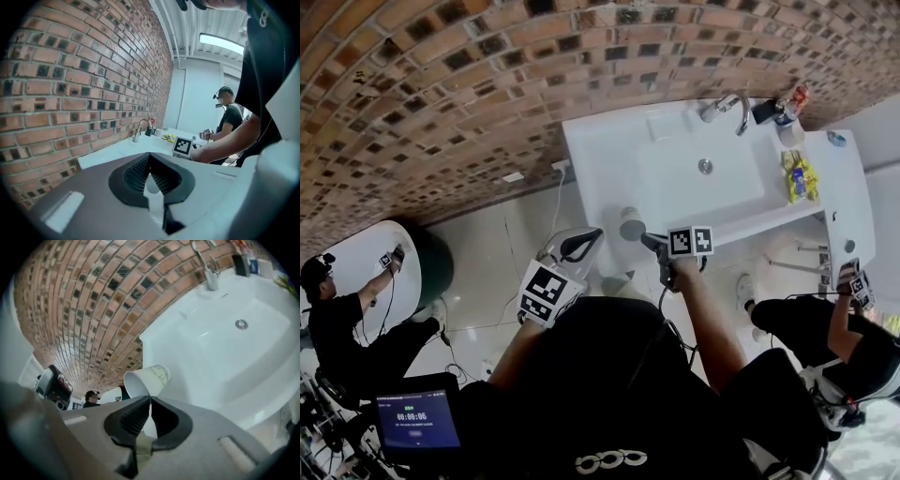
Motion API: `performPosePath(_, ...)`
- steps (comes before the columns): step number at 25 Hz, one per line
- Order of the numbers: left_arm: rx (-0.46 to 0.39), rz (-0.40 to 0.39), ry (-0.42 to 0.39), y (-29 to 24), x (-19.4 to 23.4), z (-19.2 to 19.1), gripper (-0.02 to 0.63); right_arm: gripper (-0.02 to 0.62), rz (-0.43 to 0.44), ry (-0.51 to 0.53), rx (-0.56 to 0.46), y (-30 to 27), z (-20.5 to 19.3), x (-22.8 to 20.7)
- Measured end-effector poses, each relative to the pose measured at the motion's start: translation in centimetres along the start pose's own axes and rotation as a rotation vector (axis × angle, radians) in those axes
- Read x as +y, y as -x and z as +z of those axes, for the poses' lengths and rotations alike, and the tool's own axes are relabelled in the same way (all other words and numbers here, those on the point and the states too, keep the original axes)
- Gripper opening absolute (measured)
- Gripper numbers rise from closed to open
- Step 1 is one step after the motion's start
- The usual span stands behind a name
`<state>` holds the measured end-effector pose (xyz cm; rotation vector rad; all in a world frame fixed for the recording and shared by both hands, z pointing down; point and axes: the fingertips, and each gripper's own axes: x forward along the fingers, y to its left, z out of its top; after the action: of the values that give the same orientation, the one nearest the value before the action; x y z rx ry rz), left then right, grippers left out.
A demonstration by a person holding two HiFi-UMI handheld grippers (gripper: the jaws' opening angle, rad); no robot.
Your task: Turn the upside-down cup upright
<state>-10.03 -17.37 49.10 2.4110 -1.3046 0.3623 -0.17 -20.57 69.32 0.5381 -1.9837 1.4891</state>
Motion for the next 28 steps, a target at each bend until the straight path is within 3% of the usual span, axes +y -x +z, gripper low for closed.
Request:
performPosePath(5, -0.004, -0.017, -0.004, 0.6, 0.0, -0.2, 0.015, 0.006, 0.092, -0.221, -0.02, -0.7, -0.9, 0.1)
performPosePath(10, 0.004, -0.019, -0.009, 1.0, -0.1, -0.5, 0.015, 0.006, 0.1, -0.333, -0.008, -1.5, -1.8, -1.0)
performPosePath(25, -0.001, -0.01, -0.005, 1.6, -0.5, -0.8, 0.015, 0.009, 0.094, -0.405, -0.035, -1.5, -2.1, -2.2)
performPosePath(28, -0.001, -0.012, -0.007, 1.6, -0.4, -0.8, 0.015, 0.047, 0.094, -0.411, -0.049, -1.3, -2.1, -2.4)
